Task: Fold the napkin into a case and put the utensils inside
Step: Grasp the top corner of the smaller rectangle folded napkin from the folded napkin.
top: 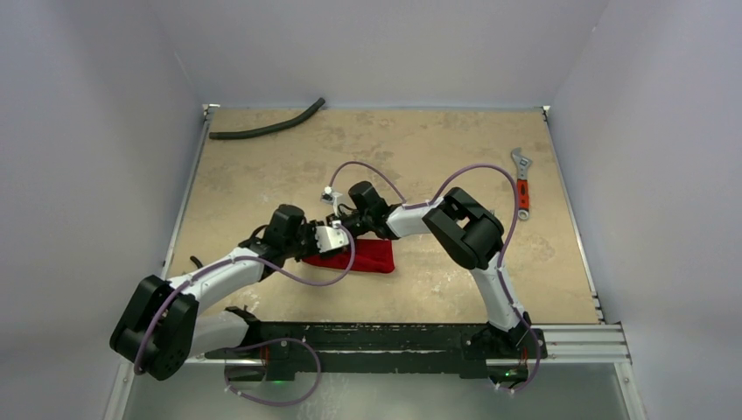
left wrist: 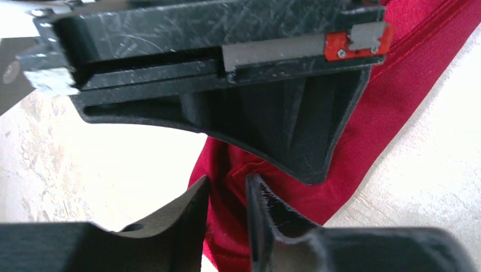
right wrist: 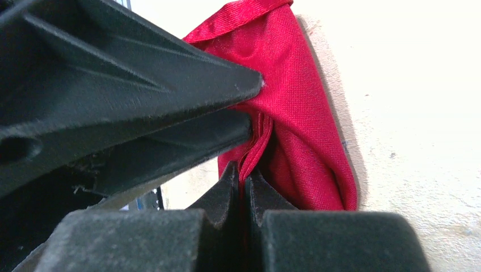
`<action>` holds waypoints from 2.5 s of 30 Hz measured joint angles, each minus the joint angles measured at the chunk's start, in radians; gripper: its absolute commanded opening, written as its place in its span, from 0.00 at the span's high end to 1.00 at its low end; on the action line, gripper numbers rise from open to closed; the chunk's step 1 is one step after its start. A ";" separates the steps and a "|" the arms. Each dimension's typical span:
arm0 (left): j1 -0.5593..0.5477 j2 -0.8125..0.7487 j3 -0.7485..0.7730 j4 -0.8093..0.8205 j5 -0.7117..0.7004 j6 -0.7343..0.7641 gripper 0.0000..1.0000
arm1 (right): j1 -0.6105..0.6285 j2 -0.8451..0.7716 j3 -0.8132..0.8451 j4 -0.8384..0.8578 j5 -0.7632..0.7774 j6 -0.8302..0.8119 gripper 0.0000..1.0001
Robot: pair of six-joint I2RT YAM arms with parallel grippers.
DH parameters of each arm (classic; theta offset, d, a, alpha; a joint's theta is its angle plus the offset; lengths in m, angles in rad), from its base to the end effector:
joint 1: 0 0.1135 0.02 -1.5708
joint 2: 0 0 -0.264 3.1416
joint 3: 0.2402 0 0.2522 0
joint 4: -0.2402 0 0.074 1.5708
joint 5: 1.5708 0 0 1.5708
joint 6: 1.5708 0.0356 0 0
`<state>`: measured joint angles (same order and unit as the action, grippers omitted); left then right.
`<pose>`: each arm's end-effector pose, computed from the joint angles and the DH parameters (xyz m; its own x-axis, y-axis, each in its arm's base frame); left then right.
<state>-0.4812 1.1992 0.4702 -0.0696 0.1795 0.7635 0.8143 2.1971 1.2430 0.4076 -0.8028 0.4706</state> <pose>0.1946 -0.1088 0.1630 -0.0675 0.8028 -0.5925 0.8479 0.3592 0.3900 0.2901 0.3446 0.1109 -0.7383 -0.3233 -0.5920 -0.6645 0.1980 0.7206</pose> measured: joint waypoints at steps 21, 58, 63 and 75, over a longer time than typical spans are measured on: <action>-0.065 -0.032 -0.011 0.000 -0.028 0.055 0.76 | 0.004 0.005 0.068 -0.140 0.014 -0.003 1.00; 0.035 -0.100 0.164 -0.158 -0.092 -0.270 0.45 | 0.002 0.006 0.064 -0.135 0.010 0.001 1.00; 0.035 -0.084 0.128 -0.184 -0.044 -0.245 0.54 | -0.003 0.006 0.062 -0.129 0.008 0.002 1.00; 0.035 -0.018 0.040 -0.110 -0.074 -0.248 0.72 | -0.004 0.006 0.061 -0.128 0.008 0.001 1.00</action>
<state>-0.4465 1.1816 0.5102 -0.1795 0.1055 0.5159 0.8104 2.2032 1.3037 0.2798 -0.7952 0.4717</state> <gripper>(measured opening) 0.318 0.027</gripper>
